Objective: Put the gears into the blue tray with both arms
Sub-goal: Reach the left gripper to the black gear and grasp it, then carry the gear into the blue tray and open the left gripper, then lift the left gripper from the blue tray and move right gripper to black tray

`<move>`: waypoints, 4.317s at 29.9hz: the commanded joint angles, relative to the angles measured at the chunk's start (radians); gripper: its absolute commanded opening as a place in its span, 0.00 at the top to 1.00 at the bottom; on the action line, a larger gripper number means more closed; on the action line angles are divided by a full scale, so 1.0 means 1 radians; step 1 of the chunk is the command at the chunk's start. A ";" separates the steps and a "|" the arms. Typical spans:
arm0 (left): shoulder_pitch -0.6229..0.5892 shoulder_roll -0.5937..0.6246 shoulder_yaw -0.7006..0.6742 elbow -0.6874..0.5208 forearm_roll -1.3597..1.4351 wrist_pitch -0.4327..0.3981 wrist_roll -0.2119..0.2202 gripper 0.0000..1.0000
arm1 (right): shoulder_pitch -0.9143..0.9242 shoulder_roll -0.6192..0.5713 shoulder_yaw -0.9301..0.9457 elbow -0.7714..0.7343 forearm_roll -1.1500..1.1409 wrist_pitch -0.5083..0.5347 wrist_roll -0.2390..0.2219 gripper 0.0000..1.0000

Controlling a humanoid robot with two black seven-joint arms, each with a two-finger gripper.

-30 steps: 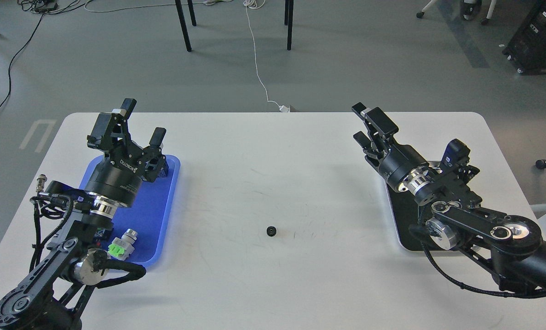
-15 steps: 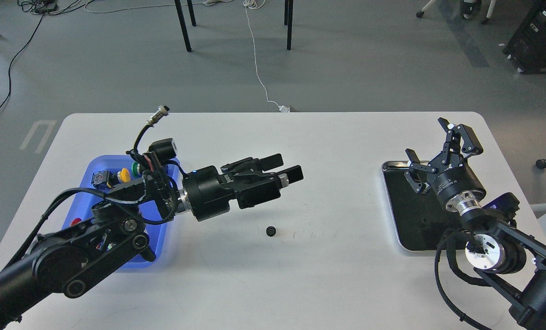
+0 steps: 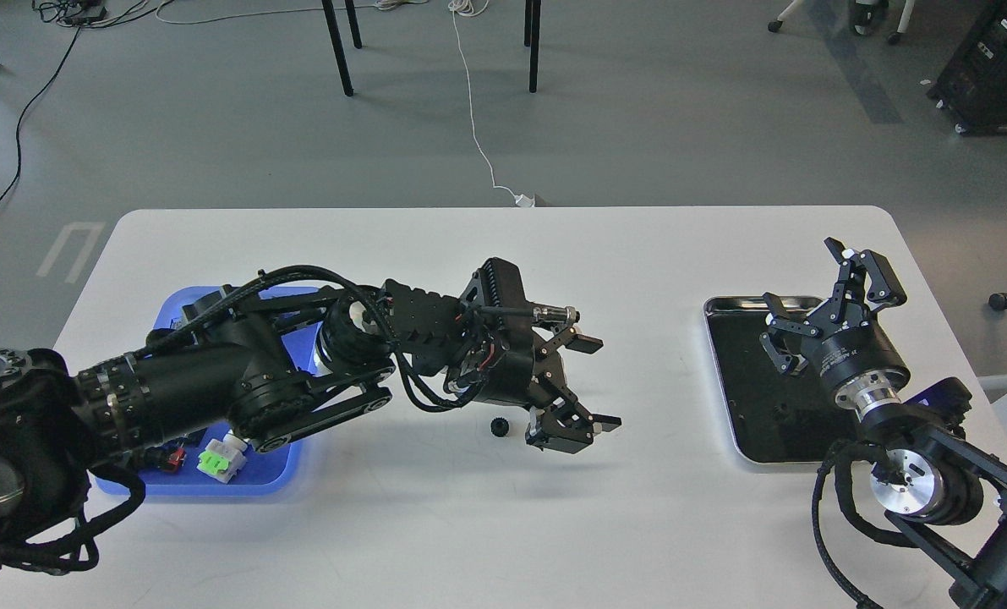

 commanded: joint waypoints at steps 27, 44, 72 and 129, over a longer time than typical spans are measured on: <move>0.188 0.133 0.012 0.051 0.000 0.061 0.000 0.44 | -0.007 -0.005 -0.009 -0.004 -0.002 0.000 0.000 0.02; 0.189 0.131 0.010 0.077 0.000 0.061 0.000 0.91 | -0.007 -0.002 -0.011 -0.004 -0.002 0.000 0.000 0.02; 0.174 0.749 -0.073 -0.047 -0.053 0.023 0.000 0.89 | 0.005 0.026 -0.030 -0.008 -0.012 0.001 0.000 0.02; 0.261 0.689 -0.306 -0.155 -0.653 0.029 0.000 0.01 | 0.003 0.018 -0.034 -0.004 -0.015 0.001 0.000 0.02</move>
